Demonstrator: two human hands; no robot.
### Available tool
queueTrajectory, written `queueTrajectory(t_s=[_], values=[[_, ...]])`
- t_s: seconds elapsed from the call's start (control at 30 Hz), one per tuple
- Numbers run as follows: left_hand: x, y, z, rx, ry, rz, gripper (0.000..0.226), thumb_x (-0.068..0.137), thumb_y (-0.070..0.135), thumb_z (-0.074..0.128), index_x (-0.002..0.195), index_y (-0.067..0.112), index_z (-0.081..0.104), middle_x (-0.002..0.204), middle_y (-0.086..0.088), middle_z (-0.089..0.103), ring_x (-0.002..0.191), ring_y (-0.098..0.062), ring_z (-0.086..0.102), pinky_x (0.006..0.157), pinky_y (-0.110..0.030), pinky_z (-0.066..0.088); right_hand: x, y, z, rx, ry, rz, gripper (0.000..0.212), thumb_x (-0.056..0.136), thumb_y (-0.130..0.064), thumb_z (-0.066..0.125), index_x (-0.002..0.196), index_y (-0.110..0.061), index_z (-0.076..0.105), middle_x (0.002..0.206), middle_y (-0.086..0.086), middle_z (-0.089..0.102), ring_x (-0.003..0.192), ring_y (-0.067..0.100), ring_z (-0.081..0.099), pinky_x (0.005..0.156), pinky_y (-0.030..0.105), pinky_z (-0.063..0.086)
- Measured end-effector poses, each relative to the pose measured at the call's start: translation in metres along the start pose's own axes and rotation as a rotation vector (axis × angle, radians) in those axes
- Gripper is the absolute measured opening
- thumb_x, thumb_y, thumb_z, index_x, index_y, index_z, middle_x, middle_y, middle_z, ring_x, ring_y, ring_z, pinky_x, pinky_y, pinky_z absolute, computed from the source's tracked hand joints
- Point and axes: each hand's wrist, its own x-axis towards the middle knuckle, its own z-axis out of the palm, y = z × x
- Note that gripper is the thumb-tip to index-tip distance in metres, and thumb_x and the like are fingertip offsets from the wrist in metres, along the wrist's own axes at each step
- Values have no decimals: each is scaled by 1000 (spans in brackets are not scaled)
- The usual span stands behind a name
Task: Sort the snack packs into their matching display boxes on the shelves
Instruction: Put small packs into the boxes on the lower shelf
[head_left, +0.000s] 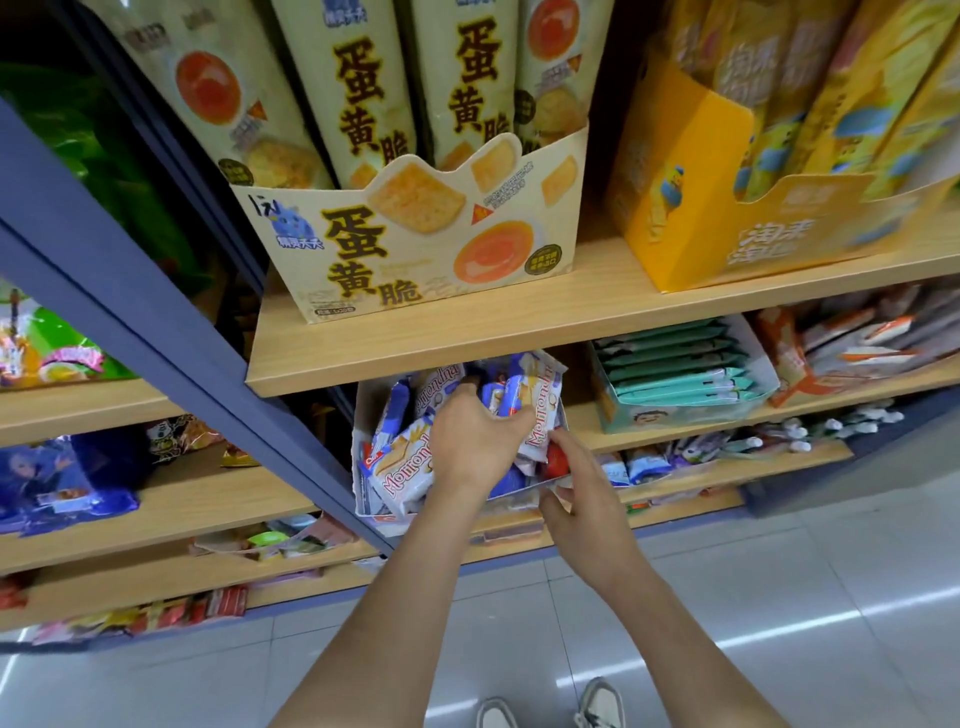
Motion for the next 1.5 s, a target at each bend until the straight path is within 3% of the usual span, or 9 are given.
queueTrajectory(t_s=[0.1,0.27,0.43,0.7,0.8,0.9,1.03,1.3,1.5], values=[[-19,1,-14,-317,22,-92,32,83,34,74,104,21,54,86,8,67,80,-11,67,71,-31,53,7,-10,-6,165,2,105,56,95,-1,51,143,-29,42,112,-20,60,83,-6,58,69,9,48],[-53,-11,-18,-1011,-16,-362,38,90,19,69,121,33,52,102,3,75,93,-14,73,82,-38,59,8,-22,-14,236,151,104,35,102,-36,49,136,-32,54,129,-8,58,122,7,51,93,20,43],[-71,-10,-13,-1195,-67,-408,27,97,15,59,124,20,55,109,-4,74,100,-21,71,76,-37,59,-2,-39,-10,918,6,283,28,101,-22,53,127,-24,61,114,4,73,103,22,71,74,33,59],[-65,-20,-46,-675,-144,-269,14,97,17,53,100,25,65,97,15,73,93,-3,67,74,-19,50,6,-34,-32,667,52,178,17,101,-21,51,115,-30,58,90,-2,76,80,10,74,61,25,57],[-69,-23,-48,-599,-361,-211,20,98,15,53,111,27,63,106,14,73,101,-2,66,85,-21,53,6,-41,-35,500,-39,103,30,102,-22,51,127,-39,50,84,-8,76,76,3,72,60,16,53],[-78,-23,-34,-597,-293,-158,27,101,18,51,120,38,51,106,14,71,105,-8,66,92,-39,55,-2,-43,-28,538,-52,121,24,103,-29,47,122,-33,59,89,-22,73,78,-13,66,61,4,46],[-90,-19,-22,-520,-373,-22,36,104,22,42,137,38,40,117,17,64,101,9,60,82,-16,52,-13,-40,-16,501,-149,155,34,93,-30,63,127,-33,56,112,-18,72,103,-5,65,79,9,49],[-30,-60,-54,495,-14,183,56,89,30,62,142,22,46,134,-4,55,123,-27,44,97,-39,44,-7,-20,-31,530,72,354,30,88,-24,73,116,-24,65,103,-4,76,91,11,73,74,26,55],[-6,-78,-44,737,-26,102,68,82,31,66,144,26,38,131,-5,57,117,-29,52,85,-39,48,-9,-22,-31,484,79,290,78,95,-11,60,145,-57,21,105,-9,74,91,10,73,78,31,54]])
